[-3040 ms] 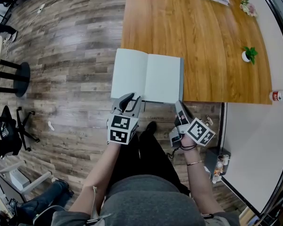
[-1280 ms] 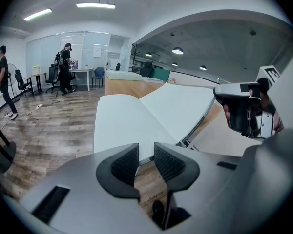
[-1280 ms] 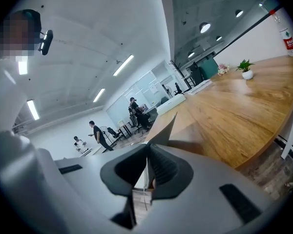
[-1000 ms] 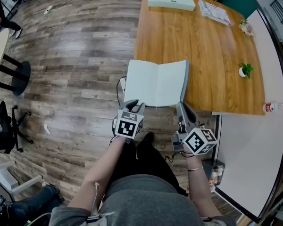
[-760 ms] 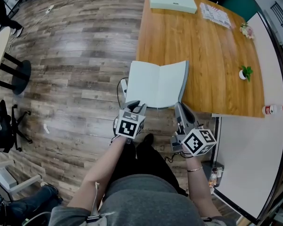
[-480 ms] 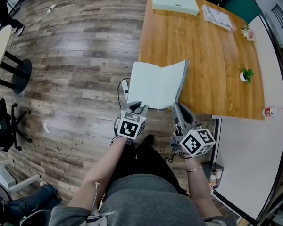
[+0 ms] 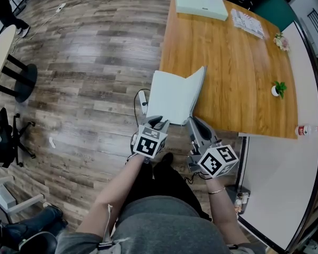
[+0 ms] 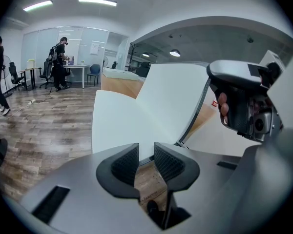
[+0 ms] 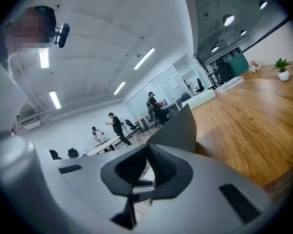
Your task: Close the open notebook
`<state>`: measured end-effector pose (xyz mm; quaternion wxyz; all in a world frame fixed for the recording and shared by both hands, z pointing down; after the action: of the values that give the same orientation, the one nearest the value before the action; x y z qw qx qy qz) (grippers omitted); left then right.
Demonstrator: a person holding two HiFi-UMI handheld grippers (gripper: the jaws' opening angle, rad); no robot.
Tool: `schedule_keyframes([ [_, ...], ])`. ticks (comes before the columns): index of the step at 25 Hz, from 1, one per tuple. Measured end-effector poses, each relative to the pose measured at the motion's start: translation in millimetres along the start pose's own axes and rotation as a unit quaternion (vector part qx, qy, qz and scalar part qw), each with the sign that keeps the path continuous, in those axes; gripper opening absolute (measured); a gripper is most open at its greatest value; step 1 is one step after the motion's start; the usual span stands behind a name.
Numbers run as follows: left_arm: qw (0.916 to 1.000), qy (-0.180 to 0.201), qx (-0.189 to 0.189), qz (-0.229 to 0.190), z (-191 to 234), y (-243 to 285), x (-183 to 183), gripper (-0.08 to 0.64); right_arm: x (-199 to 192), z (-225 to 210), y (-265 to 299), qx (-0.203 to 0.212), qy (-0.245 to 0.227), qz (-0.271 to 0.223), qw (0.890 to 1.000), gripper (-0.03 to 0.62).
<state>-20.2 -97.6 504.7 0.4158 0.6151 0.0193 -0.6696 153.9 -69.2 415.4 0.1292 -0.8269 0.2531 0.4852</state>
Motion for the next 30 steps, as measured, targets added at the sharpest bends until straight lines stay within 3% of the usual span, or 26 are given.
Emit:
schedule_keyframes([
  [15,0.9996,-0.018,-0.023,-0.002,6,-5,-1,0.106,-15,18,21,0.031,-0.002,0.026,0.999,0.031],
  [30,0.9980,-0.058,0.022,-0.017,33,-29,-4,0.106,-29,26,38,0.056,-0.002,0.056,0.997,0.031],
])
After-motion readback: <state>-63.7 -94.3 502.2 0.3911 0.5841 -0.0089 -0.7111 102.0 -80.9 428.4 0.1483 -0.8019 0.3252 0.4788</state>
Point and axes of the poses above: the fingertips, and each gripper's own axes: y forward along the fingers, z to its left, x out of its top, the point moved 9 cm from there along -y, backward along the fingers, and after that the axes turned 11 degrees about -z, right-handed, at the moved point
